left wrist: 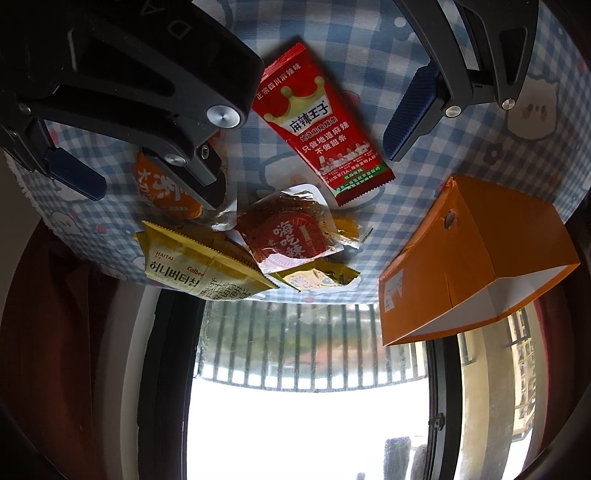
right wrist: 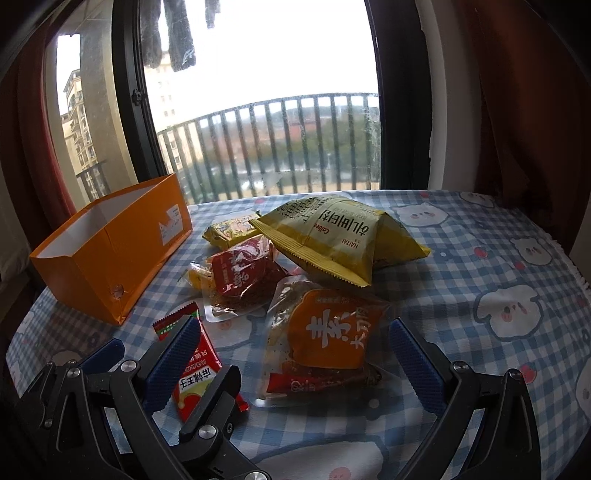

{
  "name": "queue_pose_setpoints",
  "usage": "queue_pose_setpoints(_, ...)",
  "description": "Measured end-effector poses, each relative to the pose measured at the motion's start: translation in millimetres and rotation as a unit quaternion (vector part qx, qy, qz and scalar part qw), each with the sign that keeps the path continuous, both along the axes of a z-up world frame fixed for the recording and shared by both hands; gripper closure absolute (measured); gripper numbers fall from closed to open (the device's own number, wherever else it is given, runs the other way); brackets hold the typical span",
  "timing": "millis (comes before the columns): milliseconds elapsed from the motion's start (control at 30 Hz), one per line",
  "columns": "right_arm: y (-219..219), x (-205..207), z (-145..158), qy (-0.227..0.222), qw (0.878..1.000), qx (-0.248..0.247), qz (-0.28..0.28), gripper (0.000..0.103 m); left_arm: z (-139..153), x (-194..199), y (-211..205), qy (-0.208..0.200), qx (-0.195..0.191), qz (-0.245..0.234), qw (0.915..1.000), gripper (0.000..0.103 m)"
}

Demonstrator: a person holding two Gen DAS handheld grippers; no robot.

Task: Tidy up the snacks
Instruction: 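Grasp the orange-labelled meat bag with the right tool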

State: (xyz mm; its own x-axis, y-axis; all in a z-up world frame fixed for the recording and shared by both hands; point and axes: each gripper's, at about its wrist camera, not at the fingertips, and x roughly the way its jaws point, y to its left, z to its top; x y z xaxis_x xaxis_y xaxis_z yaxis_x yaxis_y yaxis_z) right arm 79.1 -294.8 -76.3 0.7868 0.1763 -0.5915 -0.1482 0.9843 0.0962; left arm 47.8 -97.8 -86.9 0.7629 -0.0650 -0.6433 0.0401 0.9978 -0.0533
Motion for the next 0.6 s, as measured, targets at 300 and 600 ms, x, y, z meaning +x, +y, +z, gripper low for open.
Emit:
queue_pose_setpoints(300,-4.4,32.6,-27.2,0.05,0.998,0.01,-0.02,0.0,-23.8,29.1,-0.1,0.05,0.001,0.011,0.9987,0.004)
queue_pose_setpoints(600,-1.2,60.0,-49.7,0.104,0.994,0.011,-0.024,0.001,-41.4,47.5,2.8,0.105,-0.006,0.015,0.9944,0.003)
